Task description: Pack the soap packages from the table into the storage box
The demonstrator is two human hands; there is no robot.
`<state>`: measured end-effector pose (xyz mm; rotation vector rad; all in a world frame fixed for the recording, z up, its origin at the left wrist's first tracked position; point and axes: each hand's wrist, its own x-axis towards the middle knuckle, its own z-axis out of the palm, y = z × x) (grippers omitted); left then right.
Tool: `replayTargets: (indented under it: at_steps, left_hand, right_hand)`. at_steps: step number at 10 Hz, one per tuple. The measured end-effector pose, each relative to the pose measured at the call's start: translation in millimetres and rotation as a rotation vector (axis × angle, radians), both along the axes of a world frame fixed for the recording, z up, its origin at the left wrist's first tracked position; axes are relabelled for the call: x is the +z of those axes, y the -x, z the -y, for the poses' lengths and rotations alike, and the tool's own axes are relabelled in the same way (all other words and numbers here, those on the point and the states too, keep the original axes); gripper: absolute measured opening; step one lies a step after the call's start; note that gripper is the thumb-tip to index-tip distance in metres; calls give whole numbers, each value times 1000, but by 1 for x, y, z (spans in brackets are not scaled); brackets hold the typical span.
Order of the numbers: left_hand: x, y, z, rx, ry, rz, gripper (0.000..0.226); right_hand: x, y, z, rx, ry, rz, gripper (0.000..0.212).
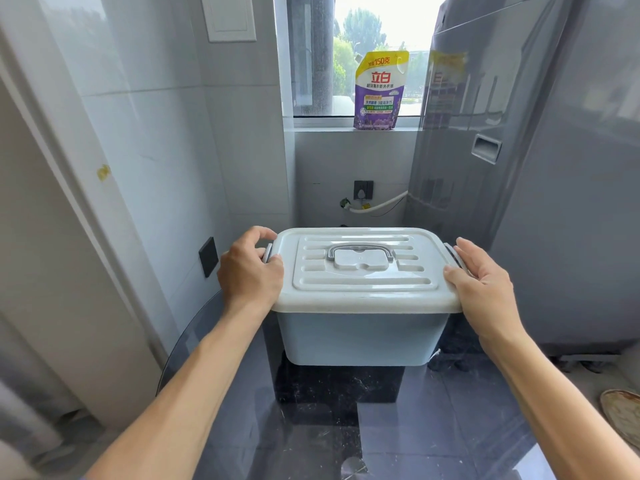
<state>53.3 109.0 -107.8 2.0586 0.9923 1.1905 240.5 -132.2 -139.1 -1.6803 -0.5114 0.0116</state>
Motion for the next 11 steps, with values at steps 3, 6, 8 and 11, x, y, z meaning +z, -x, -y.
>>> replayTargets:
  at_steps: [3, 6, 8, 11]
  left_hand:
    - [-24, 21, 32, -226, 491, 248, 50]
    - [-58, 15, 49, -232, 283, 195, 61]
    - [-55, -8, 23, -298, 360, 211, 60]
    - [-16, -9, -2, -192, 390, 162, 64]
  right_hand:
    - [-20, 52, -5, -33, -188, -144, 67]
    - [-41, 65, -28, -165, -149, -32, 70]
    - [-25, 36, -38, -34, -87, -102, 67]
    - [-1, 17, -34, -41, 47, -76, 79]
